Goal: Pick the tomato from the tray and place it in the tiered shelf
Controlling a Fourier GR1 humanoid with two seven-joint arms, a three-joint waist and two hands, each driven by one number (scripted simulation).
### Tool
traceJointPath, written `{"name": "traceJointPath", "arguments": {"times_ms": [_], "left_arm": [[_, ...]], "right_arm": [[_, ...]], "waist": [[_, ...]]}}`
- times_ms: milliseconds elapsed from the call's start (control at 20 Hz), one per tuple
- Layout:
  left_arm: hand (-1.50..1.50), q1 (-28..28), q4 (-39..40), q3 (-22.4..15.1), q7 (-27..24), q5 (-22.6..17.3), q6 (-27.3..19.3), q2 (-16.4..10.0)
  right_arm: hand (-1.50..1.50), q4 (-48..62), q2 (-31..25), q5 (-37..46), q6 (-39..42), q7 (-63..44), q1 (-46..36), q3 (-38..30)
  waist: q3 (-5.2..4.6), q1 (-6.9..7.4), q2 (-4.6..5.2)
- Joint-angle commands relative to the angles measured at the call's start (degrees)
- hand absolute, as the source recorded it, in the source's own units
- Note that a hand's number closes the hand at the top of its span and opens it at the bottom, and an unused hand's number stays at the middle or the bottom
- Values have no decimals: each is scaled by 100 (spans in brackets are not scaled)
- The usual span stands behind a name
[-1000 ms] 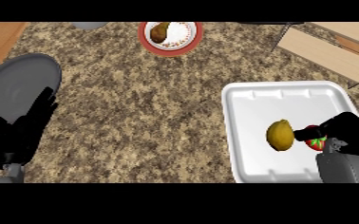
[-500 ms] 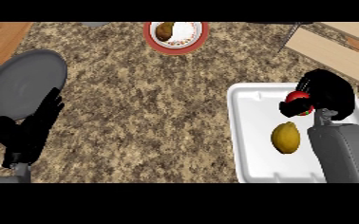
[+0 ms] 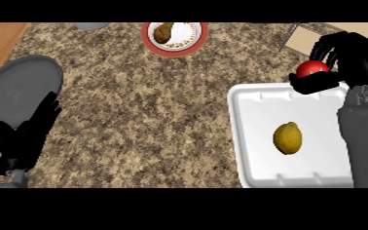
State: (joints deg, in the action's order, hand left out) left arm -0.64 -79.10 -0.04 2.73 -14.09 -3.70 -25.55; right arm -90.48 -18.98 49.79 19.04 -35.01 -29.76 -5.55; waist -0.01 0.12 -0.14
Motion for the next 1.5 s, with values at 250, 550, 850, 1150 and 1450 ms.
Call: {"name": "traceJointPath", "arguments": {"times_ms": [250,550,850,1150,1450], "left_arm": [[0,-32,202,294,-87,-126,328,-118],[0,-138,-429,-15,368,253,-154,278],[0,97,90,242,-1,291,118,236],[0,-5,-110,391,220,172,316,127],[0,-134,-293,404,109,268,350,246]], "right_arm": [[150,-1641,130,-1268,547,-1059,-549,-1158],[150,-2281,-304,-1637,1075,-1975,-1270,-1387],[150,-1176,-1244,-1468,768,-1502,-1940,-1742],[150,-796,-2004,-1306,1316,-1684,-2376,-1538],[150,668,-2343,-945,852,-945,-2882,-1284]], "waist": [[-4,-65,-14],[-1,-22,-16],[-3,18,16],[-4,24,4],[-2,79,21]]}}
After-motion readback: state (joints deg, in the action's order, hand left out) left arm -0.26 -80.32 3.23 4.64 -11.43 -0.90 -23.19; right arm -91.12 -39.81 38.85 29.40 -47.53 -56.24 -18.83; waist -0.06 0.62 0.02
